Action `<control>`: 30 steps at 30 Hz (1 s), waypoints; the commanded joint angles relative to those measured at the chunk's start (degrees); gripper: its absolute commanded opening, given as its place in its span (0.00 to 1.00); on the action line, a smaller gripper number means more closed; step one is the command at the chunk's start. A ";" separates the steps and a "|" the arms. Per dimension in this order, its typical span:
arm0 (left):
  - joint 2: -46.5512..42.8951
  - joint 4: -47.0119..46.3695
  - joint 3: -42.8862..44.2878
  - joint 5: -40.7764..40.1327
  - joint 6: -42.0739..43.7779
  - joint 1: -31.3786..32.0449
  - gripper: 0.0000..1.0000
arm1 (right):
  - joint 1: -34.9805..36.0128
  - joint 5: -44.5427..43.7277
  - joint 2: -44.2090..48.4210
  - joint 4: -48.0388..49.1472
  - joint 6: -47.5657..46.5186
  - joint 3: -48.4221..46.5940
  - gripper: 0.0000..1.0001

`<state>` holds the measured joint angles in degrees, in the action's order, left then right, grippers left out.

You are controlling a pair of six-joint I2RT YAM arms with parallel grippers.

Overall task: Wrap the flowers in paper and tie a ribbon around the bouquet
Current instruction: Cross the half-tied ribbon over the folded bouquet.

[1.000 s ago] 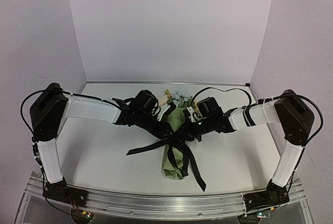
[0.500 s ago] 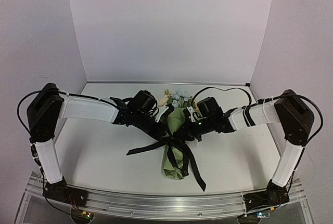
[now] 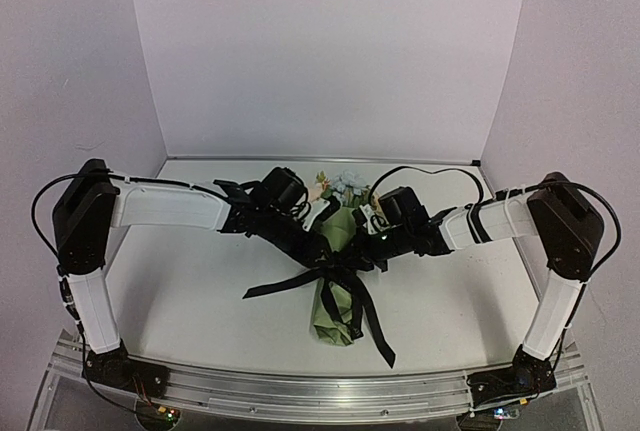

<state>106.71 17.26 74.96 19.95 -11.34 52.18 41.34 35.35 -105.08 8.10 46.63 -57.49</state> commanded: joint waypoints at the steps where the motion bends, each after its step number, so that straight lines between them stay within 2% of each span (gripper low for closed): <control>1: 2.21 3.03 4.20 -3.01 1.60 0.29 0.36 | 0.23 -0.90 0.89 1.75 0.04 -0.20 0.00; 9: 3.22 4.57 5.21 -4.37 2.72 1.17 0.28 | 0.31 -0.98 1.66 1.75 0.32 0.48 0.00; 10: 3.32 4.59 5.27 -4.40 2.80 1.23 0.25 | 0.33 -1.01 1.69 1.75 0.38 0.51 0.00; 14: 2.72 3.73 5.58 -5.68 2.52 1.25 0.03 | 0.87 -1.51 2.41 1.84 0.22 0.83 0.00; 15: 2.37 3.25 5.58 -6.06 2.44 1.25 0.01 | 1.08 -1.55 2.62 1.87 0.19 0.78 0.00; 21: 1.29 1.55 5.98 -6.70 1.86 1.25 0.00 | 2.07 -1.59 2.82 3.66 1.41 0.46 0.00; 30: -0.93 -0.73 5.82 -5.50 1.03 1.25 0.00 | 2.34 -4.64 -1.14 13.60 6.97 1.24 0.00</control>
<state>109.69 19.68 78.63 12.65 -9.54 53.09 43.44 34.10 -104.66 13.14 50.93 -56.58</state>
